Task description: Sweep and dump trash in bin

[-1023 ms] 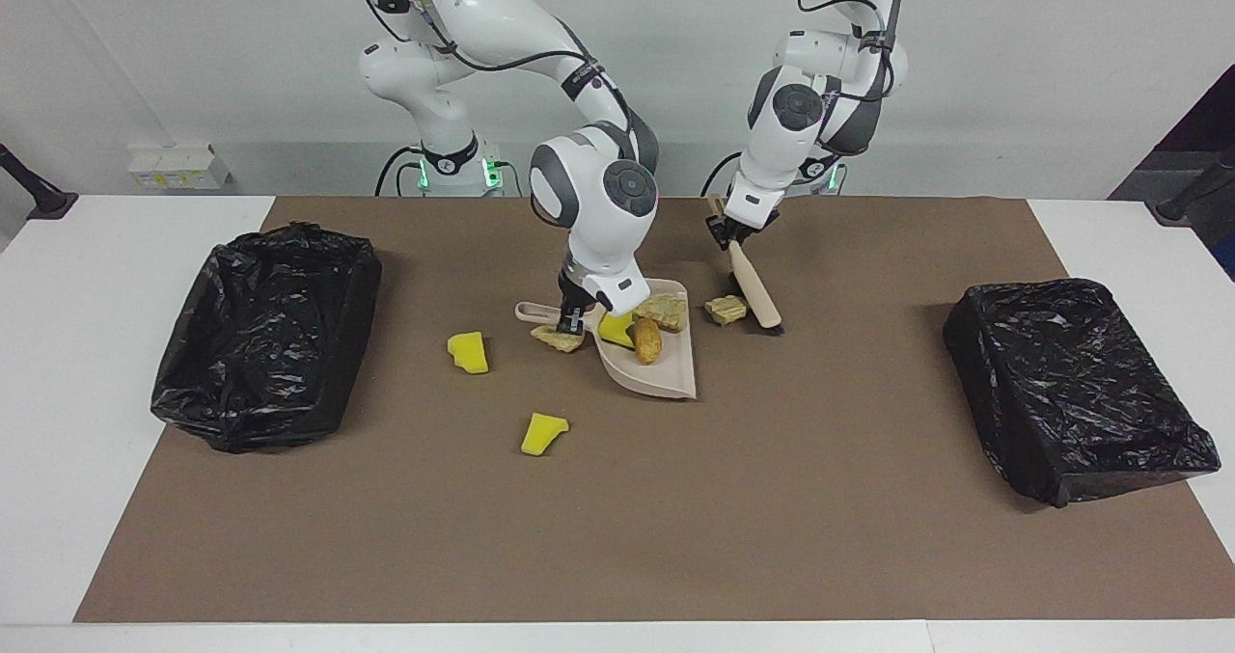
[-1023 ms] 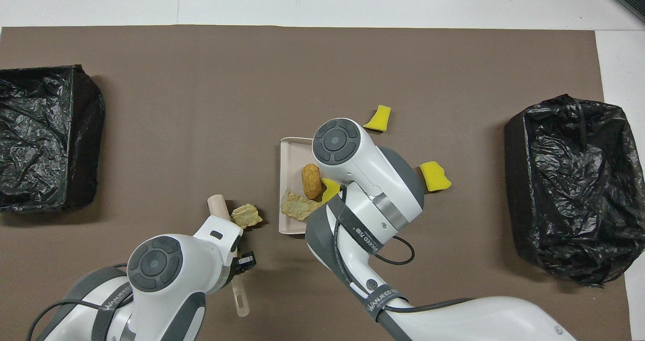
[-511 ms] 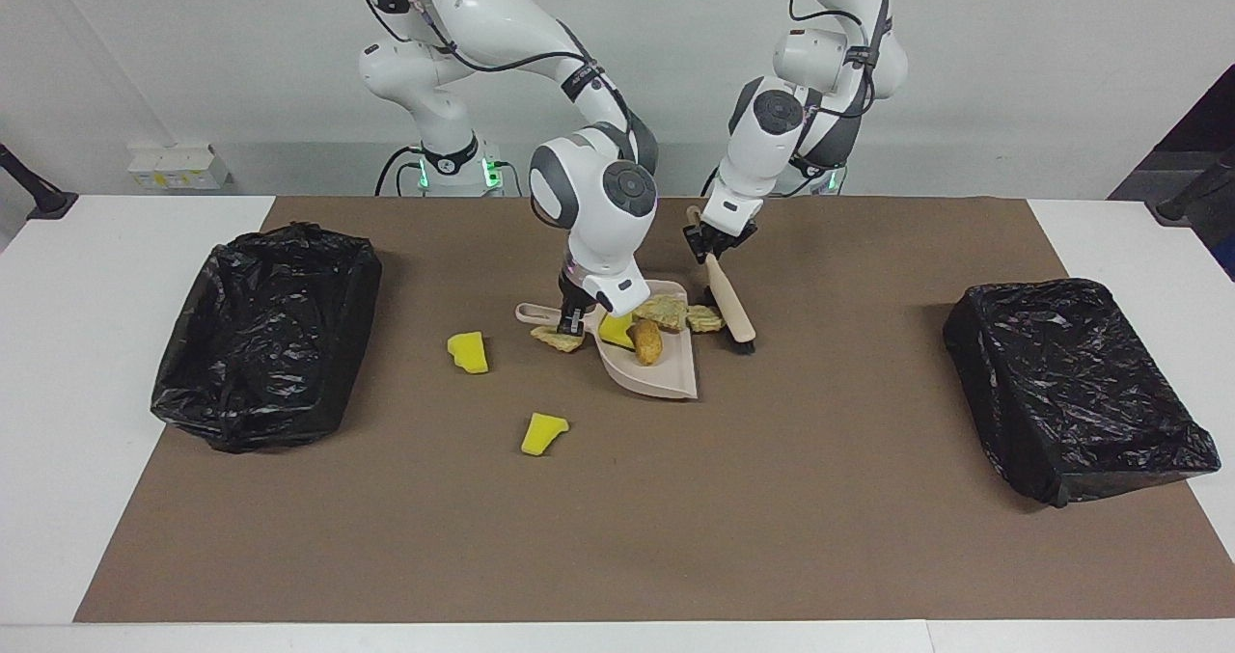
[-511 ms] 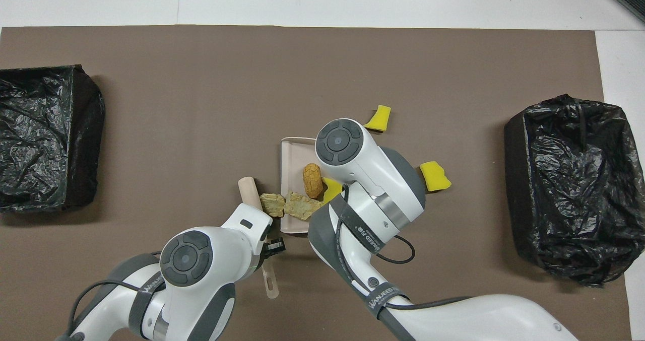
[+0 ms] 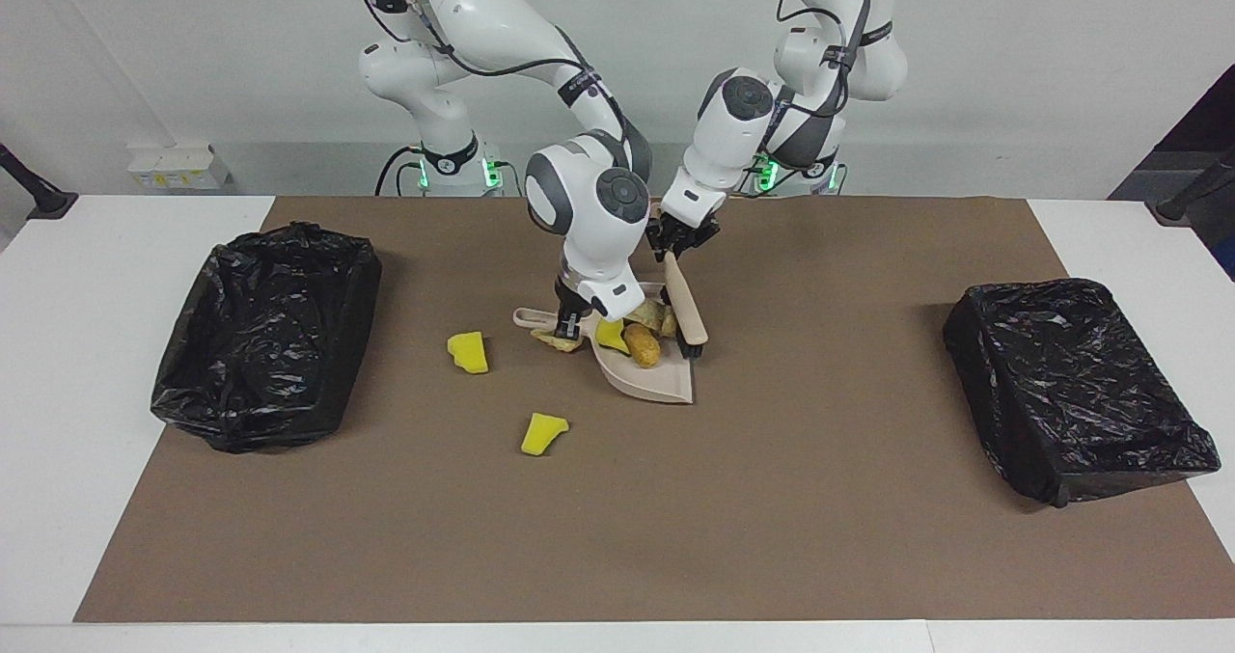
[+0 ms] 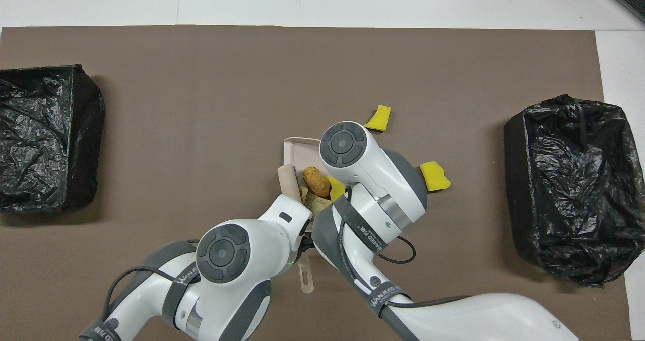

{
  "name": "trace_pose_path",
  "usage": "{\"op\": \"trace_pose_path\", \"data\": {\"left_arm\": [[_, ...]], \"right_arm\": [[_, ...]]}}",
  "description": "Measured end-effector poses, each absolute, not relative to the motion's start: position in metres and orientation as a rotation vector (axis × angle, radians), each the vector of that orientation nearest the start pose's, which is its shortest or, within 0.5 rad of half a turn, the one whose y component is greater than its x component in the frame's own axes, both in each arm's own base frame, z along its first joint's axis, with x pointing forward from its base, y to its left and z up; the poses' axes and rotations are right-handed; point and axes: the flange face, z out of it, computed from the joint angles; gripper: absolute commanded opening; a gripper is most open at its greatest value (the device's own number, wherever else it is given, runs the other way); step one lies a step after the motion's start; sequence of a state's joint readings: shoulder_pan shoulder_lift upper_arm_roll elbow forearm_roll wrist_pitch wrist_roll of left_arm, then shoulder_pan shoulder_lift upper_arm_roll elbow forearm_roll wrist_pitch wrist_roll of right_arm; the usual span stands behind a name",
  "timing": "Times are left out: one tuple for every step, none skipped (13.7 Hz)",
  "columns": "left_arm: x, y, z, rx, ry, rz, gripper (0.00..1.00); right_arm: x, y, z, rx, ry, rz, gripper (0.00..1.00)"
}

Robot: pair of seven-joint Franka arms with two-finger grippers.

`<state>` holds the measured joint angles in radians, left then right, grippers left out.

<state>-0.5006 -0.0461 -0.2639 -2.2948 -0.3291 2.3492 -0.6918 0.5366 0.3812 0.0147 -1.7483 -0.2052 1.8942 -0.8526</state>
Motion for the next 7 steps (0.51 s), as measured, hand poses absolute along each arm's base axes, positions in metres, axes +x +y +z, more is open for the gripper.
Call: {"op": "trace_pose_path", "data": {"left_arm": [[0.368,-0.367,0.379,-3.376,-0.24,0.14,0.0],[0.369,-0.369,0.381,-3.381,-0.24,0.136,0.0],[0.373,-0.369,0.386,-3.39,-0.249,0.124,0.0],[0.381,-0.368,0.394,-3.404,-0.273,0.102,0.0],[0.391,-0.366,0.404,-3.418,-0.308,0.077,0.0],[0.4,-0.363,0.414,-3.431,-0.345,0.052,0.0],[0.409,-0.36,0.423,-3.441,-0.387,0.03,0.0]], "right_arm": [[0.541,0.314,0.339,-2.392,-2.21,0.424,0.0],[0.541,0.314,0.339,-2.392,-2.21,0.424,0.0],[0.541,0.314,0.339,-2.392,-2.21,0.425,0.0],[0.541,0.314,0.339,-2.392,-2.21,0.424,0.0],[0.541,0.314,0.339,-2.392,-2.21,0.424,0.0],[0.541,0.314,0.339,-2.392,-2.21,0.424,0.0],[0.541,0.314,0.338,-2.392,-2.21,0.424,0.0]]}}
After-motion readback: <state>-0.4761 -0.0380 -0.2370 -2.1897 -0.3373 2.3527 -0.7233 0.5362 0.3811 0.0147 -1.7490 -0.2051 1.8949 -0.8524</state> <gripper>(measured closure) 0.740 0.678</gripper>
